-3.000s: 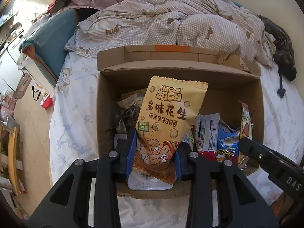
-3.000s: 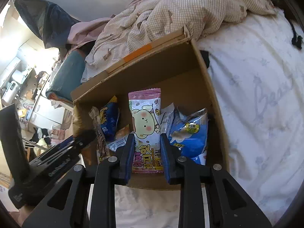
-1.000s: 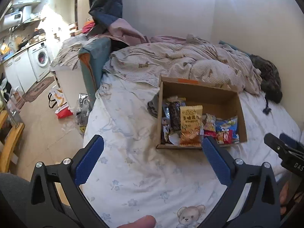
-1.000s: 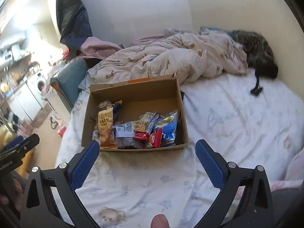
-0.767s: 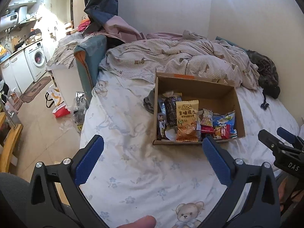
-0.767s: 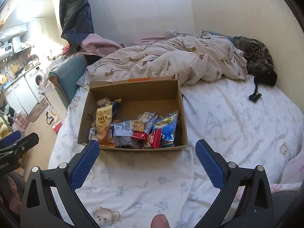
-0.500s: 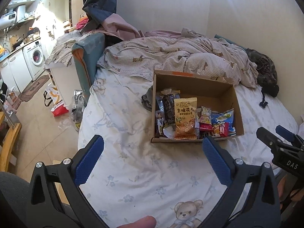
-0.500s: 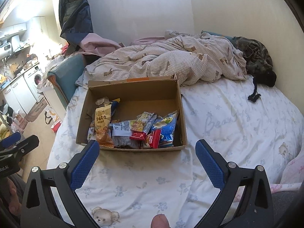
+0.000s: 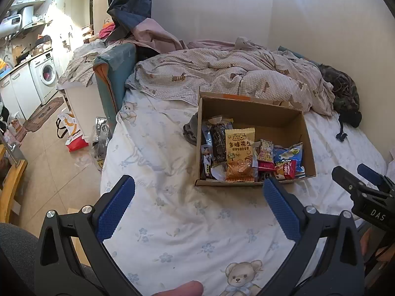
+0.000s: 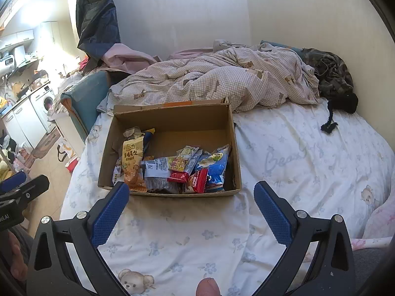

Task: Organize snacks

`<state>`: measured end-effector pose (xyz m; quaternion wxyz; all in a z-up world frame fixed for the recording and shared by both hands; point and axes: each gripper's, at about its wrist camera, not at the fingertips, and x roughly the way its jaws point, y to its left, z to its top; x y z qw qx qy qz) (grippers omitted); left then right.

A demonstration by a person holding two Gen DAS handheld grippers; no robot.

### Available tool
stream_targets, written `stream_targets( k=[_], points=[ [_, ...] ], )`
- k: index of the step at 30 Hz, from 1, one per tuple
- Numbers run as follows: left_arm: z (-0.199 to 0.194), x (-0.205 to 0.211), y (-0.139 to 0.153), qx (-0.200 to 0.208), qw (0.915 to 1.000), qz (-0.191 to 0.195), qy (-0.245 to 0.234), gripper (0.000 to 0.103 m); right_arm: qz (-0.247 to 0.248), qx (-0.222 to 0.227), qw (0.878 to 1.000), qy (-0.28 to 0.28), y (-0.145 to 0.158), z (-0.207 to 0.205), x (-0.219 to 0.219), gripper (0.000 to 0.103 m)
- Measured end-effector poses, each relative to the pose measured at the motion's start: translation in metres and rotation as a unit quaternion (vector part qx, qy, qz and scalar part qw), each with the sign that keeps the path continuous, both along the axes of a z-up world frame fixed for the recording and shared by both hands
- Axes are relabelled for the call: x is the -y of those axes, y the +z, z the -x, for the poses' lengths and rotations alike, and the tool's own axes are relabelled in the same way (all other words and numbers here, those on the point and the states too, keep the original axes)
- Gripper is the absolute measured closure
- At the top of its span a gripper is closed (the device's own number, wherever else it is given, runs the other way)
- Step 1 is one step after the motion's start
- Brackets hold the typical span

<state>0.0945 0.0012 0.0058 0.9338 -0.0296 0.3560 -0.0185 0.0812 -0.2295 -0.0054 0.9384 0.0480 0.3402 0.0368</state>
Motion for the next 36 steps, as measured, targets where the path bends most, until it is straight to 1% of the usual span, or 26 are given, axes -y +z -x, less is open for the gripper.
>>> stream_targets(
  k=[36],
  points=[
    [-0.0004, 0.0027, -0.0012, -0.003, 1.0, 0.002, 0.006, 0.0, 0.0, -0.001, 1.0, -0.002, 0.0016, -0.0002, 0.0053, 0.0]
  ],
)
